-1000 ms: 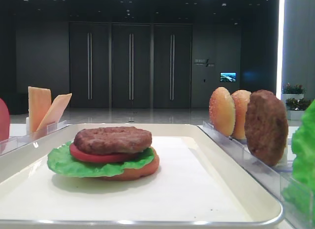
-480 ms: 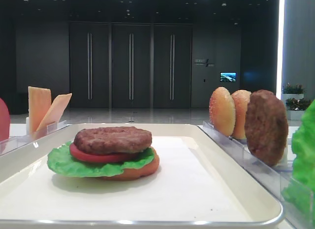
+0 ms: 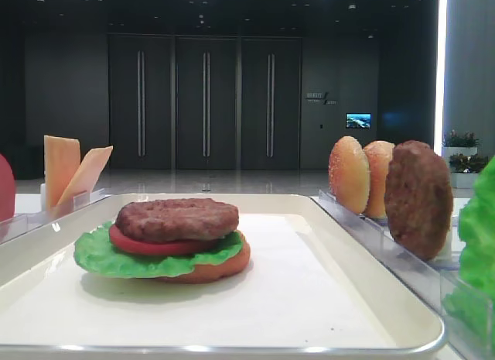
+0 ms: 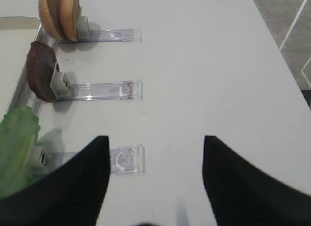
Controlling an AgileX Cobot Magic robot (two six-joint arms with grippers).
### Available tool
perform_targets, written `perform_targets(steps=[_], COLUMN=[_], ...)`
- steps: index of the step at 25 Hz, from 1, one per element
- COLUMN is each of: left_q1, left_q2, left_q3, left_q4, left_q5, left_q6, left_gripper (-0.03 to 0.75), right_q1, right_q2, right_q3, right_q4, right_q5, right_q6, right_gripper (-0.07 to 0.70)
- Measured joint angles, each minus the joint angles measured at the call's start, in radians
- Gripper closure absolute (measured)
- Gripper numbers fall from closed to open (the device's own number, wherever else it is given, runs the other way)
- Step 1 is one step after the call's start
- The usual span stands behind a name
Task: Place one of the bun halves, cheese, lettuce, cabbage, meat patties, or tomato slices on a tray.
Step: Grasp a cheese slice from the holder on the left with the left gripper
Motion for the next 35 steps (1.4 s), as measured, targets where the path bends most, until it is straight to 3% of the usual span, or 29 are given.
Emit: perform_targets(steps=[5, 9, 11, 17, 23, 35], left_q1=[0.0, -0.013, -0.041, -0.209, -0.256, -0.256], left_q2=[0.232, 0.289, 0.296, 0.311, 0.312, 0.433], left_q3=[-0.254, -0.38, -0.399, -0.407, -0.408, -0.409], left_q4=[0.0, -0.003, 0.003, 0.072, 0.091, 0.087], left_q5=[0.097, 0.128, 0.135, 0.139, 0.093, -0.042], left_q6=[0.005, -0.024, -0.061, -0.231, -0.353, -0.371], left_gripper=[0.334, 0.334, 0.334, 0.334, 0.334, 0.334], right_q1=[0.0, 0.0, 0.0, 0.0, 0.0, 0.0], right_q2=[0.0, 0.0, 0.0, 0.0, 0.0, 0.0], right_q3=[0.0, 0.0, 0.0, 0.0, 0.0, 0.0], right_q4=[0.0, 0.0, 0.0, 0.0, 0.0, 0.0], right_q5=[0.0, 0.0, 0.0, 0.0, 0.0, 0.0], right_q6=[0.0, 0.0, 0.0, 0.0, 0.0, 0.0], right_gripper=[0.23, 0.23, 0.23, 0.23, 0.23, 0.23])
